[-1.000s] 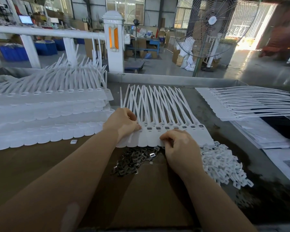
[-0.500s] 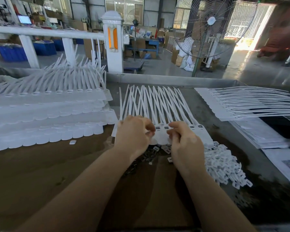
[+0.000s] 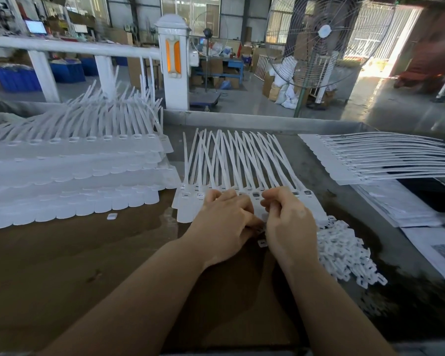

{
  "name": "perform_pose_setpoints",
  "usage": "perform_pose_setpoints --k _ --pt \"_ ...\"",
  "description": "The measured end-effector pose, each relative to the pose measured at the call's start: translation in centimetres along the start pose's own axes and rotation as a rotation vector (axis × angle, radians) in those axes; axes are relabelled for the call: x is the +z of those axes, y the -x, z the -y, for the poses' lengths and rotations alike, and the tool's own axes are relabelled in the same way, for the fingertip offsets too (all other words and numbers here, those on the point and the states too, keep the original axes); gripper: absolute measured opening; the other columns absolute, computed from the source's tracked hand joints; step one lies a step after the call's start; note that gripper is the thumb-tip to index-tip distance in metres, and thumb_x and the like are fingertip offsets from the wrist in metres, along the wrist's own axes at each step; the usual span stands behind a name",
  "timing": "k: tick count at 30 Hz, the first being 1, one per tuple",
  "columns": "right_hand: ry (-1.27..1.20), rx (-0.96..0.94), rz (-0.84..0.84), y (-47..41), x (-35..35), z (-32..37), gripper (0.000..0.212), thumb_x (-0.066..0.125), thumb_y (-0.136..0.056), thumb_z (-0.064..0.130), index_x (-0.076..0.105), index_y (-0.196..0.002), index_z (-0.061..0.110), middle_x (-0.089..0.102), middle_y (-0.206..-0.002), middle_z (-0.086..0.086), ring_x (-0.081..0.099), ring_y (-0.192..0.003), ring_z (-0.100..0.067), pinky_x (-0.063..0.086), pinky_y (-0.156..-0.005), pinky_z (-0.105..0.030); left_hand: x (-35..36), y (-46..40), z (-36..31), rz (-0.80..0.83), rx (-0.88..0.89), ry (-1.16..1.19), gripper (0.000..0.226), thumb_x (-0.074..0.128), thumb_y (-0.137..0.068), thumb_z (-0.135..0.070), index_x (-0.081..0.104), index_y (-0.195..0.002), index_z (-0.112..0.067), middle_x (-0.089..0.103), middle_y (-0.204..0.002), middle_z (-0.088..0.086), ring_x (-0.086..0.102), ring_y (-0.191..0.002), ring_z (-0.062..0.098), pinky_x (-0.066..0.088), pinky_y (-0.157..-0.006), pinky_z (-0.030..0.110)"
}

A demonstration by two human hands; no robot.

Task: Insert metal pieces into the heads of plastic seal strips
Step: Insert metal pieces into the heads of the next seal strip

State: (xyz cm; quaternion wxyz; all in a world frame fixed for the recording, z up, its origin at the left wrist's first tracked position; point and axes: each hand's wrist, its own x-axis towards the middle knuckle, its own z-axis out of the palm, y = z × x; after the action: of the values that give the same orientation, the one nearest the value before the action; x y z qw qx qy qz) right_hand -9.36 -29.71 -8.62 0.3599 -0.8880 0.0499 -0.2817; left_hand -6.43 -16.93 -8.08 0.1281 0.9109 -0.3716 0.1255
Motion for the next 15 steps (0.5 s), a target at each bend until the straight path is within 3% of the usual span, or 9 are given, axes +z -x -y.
perform_pose_setpoints --k 4,9,15 --pt "-0.009 -0.003 0.001 0.10 -0.05 0.07 0.022 0.044 -0.092 0.003 0.062 -0.101 0.013 0.068 -0.092 0.000 0.061 -0.088 -0.019 0.047 -0.079 -0.034 -0.10 -0.13 -0.09 0.019 -0.001 0.004 0.023 0.049 -0.092 -0.041 0.066 -0.109 -0.041 0.046 -0.101 -0.017 0.032 -0.098 0.006 0.008 -0.076 0.024" --pt "-0.004 -0.001 0.000 0.10 -0.01 0.05 0.023 0.044 -0.092 0.003 0.063 -0.101 0.013 0.068 -0.092 0.000 0.060 -0.087 -0.018 0.047 -0.078 -0.032 -0.07 0.06 0.05 0.015 -0.026 0.058 0.024 0.051 -0.092 -0.041 0.065 -0.111 -0.039 0.036 -0.095 -0.021 0.026 -0.092 0.002 0.010 -0.077 0.024" --pt "-0.010 0.002 0.001 0.10 0.05 -0.09 0.024 0.044 -0.092 0.004 0.063 -0.101 0.014 0.068 -0.092 -0.002 0.062 -0.088 -0.021 0.049 -0.079 -0.038 -0.23 0.20 0.10 0.044 -0.035 0.148 0.029 0.054 -0.092 -0.024 0.065 -0.118 -0.033 0.048 -0.105 -0.011 0.041 -0.105 0.011 0.024 -0.090 0.019"
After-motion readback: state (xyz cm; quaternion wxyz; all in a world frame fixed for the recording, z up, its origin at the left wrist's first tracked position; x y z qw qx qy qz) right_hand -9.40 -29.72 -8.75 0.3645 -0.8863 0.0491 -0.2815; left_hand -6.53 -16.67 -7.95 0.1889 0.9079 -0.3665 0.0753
